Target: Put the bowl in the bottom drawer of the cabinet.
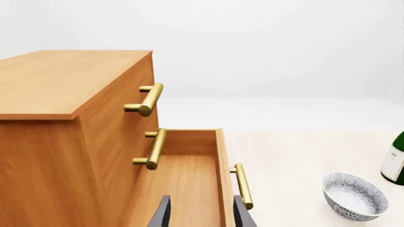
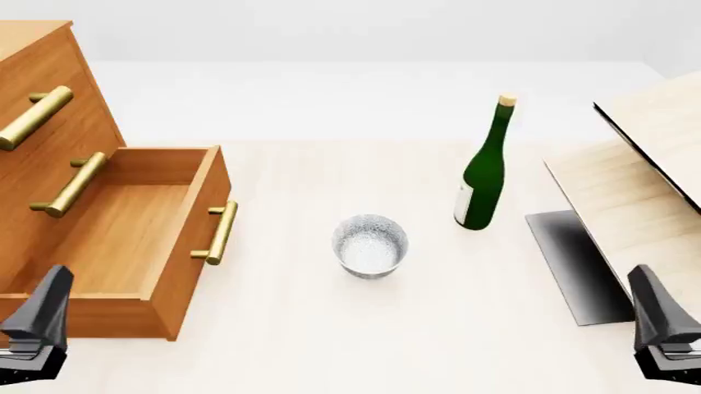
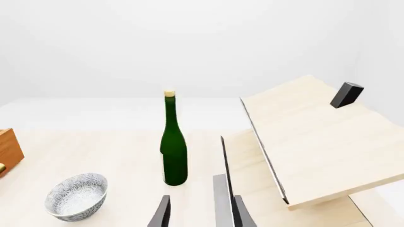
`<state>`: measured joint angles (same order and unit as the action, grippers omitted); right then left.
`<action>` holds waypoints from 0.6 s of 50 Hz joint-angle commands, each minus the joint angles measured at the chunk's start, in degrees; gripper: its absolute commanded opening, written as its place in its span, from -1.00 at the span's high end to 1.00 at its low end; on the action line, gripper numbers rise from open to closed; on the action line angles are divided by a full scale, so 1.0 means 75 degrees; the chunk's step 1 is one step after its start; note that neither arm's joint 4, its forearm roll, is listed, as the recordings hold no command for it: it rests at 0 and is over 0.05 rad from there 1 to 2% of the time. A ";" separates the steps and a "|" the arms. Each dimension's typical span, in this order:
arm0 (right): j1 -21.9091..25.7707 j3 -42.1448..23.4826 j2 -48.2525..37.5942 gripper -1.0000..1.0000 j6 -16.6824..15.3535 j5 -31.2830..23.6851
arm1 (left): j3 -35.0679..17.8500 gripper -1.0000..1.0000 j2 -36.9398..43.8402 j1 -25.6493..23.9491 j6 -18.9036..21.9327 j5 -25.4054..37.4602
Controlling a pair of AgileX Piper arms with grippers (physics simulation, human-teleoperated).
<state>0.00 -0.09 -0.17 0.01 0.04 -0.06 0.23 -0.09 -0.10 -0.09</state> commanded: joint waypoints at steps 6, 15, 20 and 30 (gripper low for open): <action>-0.0002 -0.0018 -0.0043 -1.00 0.0000 0.0018 | -0.0009 -1.00 0.0149 -0.0059 -0.0005 -0.0054; -0.0002 -0.0016 -0.0082 -1.00 -0.0003 0.0055 | -0.0070 -1.00 -0.0012 -0.0723 0.0353 0.0065; -0.0003 -0.0016 -0.0090 -1.00 -0.0003 0.0063 | -0.0132 -1.00 -0.0025 -0.1626 0.0272 -0.0007; -0.0003 -0.0017 -0.0085 -1.00 -0.0004 0.0058 | -0.0313 -1.00 -0.0014 -0.2663 0.0571 0.0165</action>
<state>-0.02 -0.21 -0.76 -0.02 0.44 -1.26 0.21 -12.15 2.57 0.25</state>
